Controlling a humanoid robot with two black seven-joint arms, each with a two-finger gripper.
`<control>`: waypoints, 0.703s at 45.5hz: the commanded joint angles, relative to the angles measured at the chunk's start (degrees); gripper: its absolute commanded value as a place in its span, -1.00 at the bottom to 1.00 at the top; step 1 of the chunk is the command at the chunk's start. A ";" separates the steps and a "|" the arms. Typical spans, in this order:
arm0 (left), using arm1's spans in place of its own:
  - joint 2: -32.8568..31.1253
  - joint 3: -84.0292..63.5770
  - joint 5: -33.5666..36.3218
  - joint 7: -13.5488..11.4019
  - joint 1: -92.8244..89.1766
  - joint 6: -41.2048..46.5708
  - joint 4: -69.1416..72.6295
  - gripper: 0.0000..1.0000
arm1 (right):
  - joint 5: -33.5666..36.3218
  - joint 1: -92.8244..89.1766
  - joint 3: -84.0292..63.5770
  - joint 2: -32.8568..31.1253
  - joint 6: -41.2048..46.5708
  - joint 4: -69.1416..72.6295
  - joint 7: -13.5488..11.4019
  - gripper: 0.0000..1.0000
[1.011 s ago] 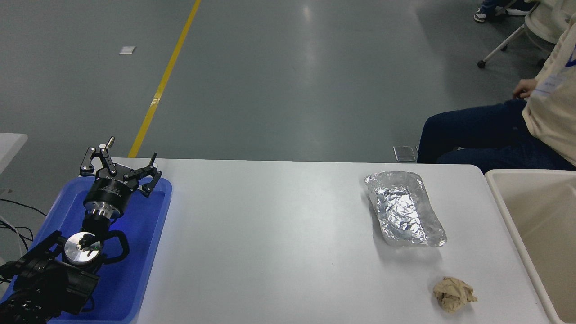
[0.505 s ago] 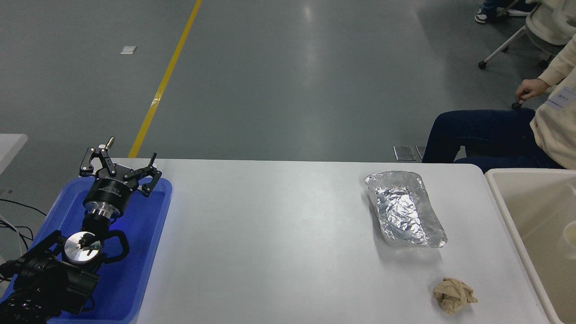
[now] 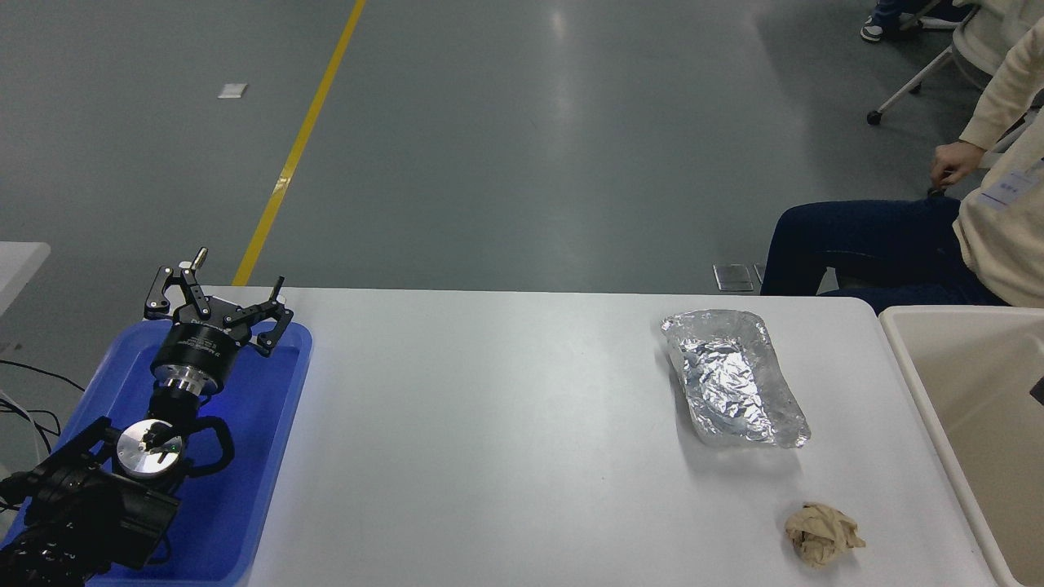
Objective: Pick up paper cup place in dustbin
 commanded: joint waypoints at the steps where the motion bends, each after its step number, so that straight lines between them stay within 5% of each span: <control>1: 0.01 0.00 0.00 0.00 0.04 0.00 0.00 1.00 | 0.10 3.04 1.39 -4.94 -0.17 10.70 -0.09 1.00; 24: 0.01 0.00 0.00 0.00 -0.05 0.00 0.00 1.00 | 0.01 13.41 -0.80 -14.71 0.09 31.01 0.00 1.00; 32: 0.01 0.00 0.00 0.00 -0.05 0.00 0.00 1.00 | -0.51 23.94 -13.96 -16.91 2.02 41.90 0.09 1.00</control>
